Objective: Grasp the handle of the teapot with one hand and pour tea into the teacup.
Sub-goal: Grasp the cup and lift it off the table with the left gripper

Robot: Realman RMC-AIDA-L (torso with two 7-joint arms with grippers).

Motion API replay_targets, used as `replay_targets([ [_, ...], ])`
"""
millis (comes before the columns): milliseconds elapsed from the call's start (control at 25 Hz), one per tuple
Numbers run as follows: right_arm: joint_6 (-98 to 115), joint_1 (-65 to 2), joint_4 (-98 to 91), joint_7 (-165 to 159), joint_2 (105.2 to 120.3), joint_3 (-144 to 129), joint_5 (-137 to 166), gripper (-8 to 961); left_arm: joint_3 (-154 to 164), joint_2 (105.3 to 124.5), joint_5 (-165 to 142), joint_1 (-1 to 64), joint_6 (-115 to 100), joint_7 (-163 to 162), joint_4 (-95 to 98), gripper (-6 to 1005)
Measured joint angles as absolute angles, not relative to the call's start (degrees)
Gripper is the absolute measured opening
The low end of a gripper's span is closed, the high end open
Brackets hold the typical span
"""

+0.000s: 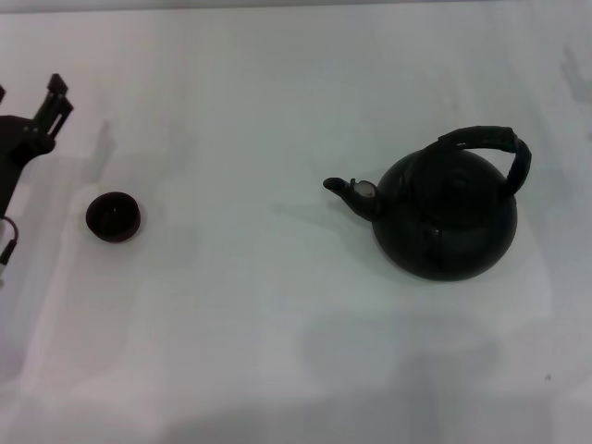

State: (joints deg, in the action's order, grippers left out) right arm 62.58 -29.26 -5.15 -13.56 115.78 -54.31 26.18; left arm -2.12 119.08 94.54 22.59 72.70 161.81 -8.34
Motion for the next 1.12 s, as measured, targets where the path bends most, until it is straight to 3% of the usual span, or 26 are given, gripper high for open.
replay_targets([
  [1120,60.9,-29.8,-4.9,-13.2,115.79,-54.4,26.2,719,-1.7,119.2,88.1,20.0,78.3,161.5,-9.0,876],
])
